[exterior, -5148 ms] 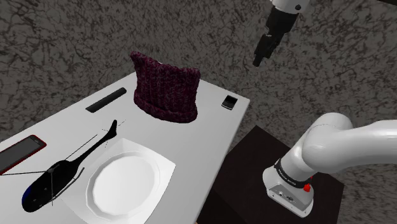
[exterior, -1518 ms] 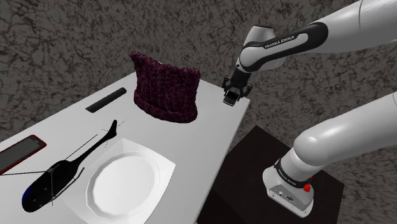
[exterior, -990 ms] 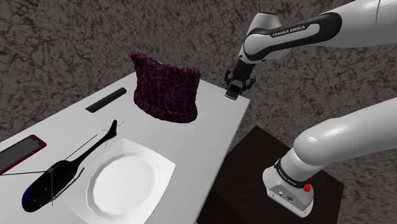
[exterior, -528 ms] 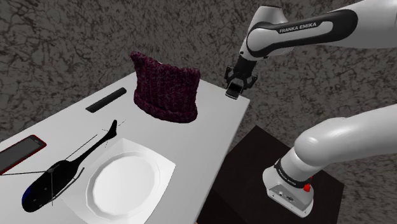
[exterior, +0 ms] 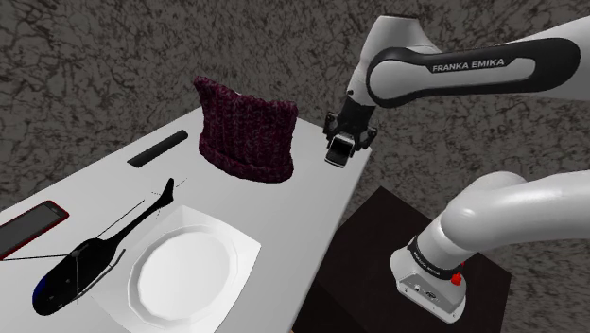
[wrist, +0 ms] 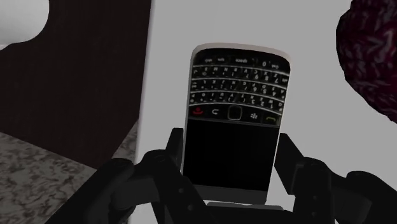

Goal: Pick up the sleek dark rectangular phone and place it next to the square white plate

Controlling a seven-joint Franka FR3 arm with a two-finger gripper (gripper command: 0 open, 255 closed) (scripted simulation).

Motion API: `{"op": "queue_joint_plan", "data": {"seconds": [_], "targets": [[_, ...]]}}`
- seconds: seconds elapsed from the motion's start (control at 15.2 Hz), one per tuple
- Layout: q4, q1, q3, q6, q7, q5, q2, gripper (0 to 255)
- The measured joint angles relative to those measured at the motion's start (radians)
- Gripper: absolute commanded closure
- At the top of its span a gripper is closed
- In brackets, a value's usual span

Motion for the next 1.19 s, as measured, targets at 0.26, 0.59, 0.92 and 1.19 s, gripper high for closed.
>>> {"op": "queue_joint_plan", "data": {"seconds": [0.26, 0.59, 0.92, 1.19], "targets": [[-0.038, 0.074, 0.08, -0.034, 0.103, 0.065, -0.083, 255], [-0.041, 0.153, 0.183, -0.045, 0.227, 0.14, -0.115, 255], [-0.012, 0.223, 0.298, -0.049, 0.361, 0.213, -0.113, 255], [0.03, 0.268, 0.392, -0.054, 0.471, 0.262, -0.1, 255]]}}
